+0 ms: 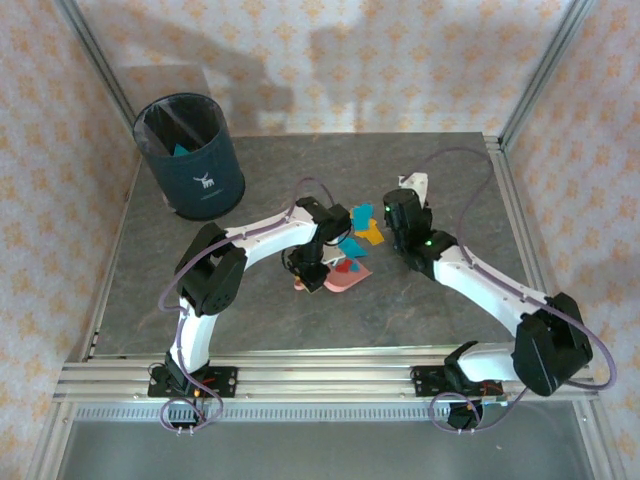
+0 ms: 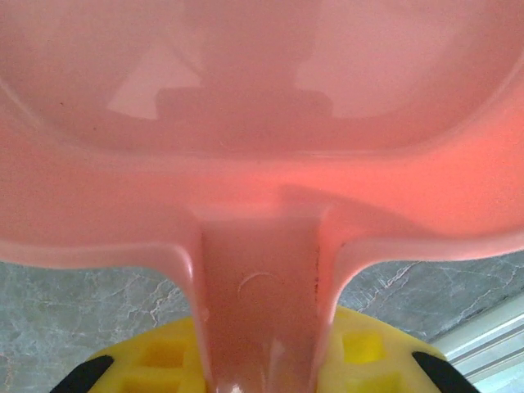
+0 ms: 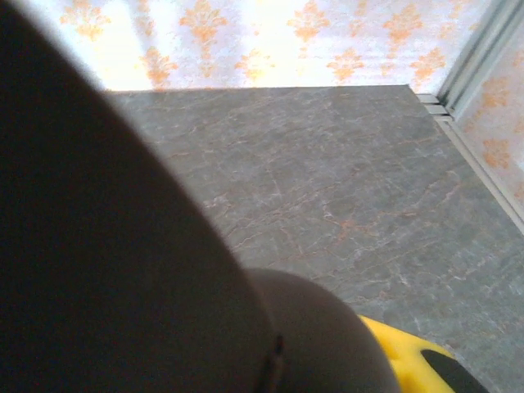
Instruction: Sweep away the paper scraps from the table
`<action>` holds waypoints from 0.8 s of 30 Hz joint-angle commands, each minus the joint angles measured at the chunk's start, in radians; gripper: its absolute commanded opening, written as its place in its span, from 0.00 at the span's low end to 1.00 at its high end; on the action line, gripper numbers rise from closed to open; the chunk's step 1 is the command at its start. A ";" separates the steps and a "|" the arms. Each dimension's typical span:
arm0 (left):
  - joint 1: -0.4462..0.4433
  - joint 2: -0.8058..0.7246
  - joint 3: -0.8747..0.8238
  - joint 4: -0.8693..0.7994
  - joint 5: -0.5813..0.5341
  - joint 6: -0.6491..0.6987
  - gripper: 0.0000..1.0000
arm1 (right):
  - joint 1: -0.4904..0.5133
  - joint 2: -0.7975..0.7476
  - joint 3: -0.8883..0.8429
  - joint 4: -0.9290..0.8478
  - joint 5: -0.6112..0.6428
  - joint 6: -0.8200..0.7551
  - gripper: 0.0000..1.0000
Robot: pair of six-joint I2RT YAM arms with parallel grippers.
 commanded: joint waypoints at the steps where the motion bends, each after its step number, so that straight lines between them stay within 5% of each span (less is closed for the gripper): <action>1: -0.009 0.020 0.030 -0.035 -0.016 -0.003 0.00 | -0.004 0.025 0.052 0.053 -0.060 -0.053 0.00; 24: -0.011 0.048 0.033 -0.023 -0.009 -0.006 0.00 | 0.038 -0.030 0.065 -0.212 -0.507 -0.043 0.00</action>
